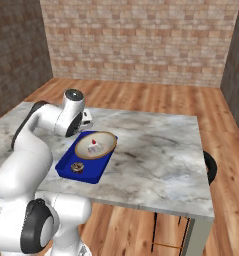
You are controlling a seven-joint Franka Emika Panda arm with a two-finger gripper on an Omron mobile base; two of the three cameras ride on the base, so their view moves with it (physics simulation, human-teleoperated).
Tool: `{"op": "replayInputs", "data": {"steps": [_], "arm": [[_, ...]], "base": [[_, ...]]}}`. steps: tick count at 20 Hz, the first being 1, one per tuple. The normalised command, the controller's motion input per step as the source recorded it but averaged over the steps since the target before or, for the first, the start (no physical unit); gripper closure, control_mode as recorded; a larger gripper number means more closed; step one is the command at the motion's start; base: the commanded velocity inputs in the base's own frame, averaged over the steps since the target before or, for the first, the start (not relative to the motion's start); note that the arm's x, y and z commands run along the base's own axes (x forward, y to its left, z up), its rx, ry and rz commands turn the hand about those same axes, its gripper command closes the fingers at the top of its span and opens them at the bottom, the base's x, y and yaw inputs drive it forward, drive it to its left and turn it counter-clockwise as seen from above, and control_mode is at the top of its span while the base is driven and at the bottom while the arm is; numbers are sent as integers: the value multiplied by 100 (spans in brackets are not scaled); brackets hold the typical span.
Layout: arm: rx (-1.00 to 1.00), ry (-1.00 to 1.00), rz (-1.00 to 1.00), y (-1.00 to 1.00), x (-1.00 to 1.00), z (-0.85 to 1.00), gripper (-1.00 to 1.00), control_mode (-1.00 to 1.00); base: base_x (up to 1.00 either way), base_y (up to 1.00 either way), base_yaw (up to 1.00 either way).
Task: Place the bowl with cake and the cupcake onto the tray.
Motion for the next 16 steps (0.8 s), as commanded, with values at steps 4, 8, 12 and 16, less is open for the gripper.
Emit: {"op": "replayInputs", "data": {"steps": [4, 8, 12, 16], "arm": [[-10, 7, -9, -18, -8, -14, -100, -100], [-16, 7, -4, -22, -17, -19, -100, -100], [-16, 7, 0, -23, -22, -25, -100, -100], [-18, 3, 0, -30, -28, -14, -100, -100]], "base": [[0, 0, 0], [0, 0, 0], [0, 0, 0], [0, 0, 0]]}}
